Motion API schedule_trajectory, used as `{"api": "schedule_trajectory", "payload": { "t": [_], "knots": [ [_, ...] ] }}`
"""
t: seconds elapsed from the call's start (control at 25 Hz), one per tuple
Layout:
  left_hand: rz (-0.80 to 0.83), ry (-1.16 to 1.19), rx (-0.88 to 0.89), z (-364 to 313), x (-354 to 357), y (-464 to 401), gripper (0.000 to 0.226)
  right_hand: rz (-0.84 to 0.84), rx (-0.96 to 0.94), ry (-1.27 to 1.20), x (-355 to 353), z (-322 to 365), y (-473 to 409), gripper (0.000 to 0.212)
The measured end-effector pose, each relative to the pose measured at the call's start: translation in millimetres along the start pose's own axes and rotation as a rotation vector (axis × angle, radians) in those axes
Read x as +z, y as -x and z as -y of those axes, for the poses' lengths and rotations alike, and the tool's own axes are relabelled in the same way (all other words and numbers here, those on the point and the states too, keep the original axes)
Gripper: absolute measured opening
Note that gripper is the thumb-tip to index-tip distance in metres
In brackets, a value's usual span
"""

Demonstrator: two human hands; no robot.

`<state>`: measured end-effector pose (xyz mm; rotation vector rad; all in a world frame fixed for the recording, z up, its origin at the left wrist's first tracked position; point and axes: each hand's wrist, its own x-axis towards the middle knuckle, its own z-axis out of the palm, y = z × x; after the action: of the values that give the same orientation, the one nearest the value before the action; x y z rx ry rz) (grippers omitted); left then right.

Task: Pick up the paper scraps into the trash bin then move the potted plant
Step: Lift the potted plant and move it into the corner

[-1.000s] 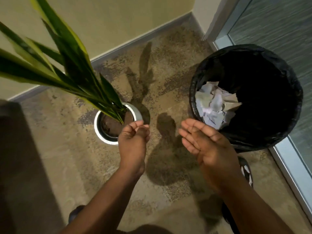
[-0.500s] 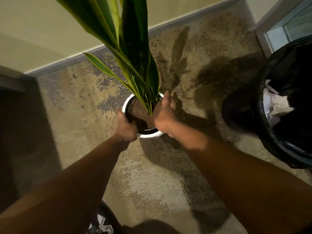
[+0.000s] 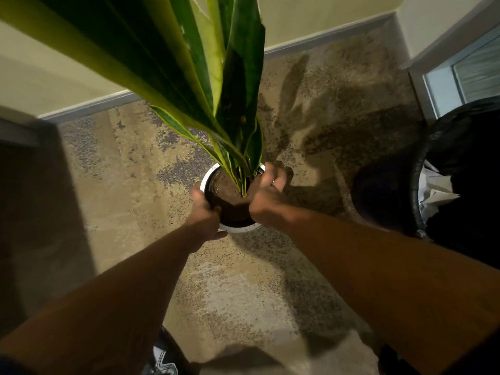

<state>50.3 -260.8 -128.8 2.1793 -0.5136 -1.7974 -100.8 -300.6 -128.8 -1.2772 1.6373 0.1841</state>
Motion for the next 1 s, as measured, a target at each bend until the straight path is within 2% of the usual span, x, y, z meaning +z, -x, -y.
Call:
{"api": "schedule_trajectory", "payload": {
  "t": [0.2, 0.28, 0.4, 0.52, 0.68, 0.84, 1.0],
  "knots": [
    [0.008, 0.054, 0.007, -6, 2, 3, 0.072, -0.022, -0.021, -0.077, -1, -5, -2, 0.085],
    [0.027, 0.053, 0.034, -6, -1, 6, 0.074, -0.070, 0.042, -0.268, -1, -5, -5, 0.071],
    [0.052, 0.017, 0.072, -2, -4, 13, 0.074, -0.035, 0.178, -0.509, 0, -6, -1, 0.059],
    [0.080, 0.001, 0.102, -5, -5, 25, 0.065, -0.060, 0.203, -0.534, 0, -16, 18, 0.062],
    [0.149, 0.022, 0.126, -14, -9, 64, 0.067, -0.120, 0.132, -0.586, -12, -24, 55, 0.066],
    [0.173, 0.079, 0.132, -45, -24, 122, 0.064, -0.168, -0.005, -0.498, -61, -2, 110, 0.074],
    [0.160, 0.040, 0.211, -109, -43, 192, 0.061, -0.115, 0.028, -0.608, -136, 49, 173, 0.084]
  ]
}}
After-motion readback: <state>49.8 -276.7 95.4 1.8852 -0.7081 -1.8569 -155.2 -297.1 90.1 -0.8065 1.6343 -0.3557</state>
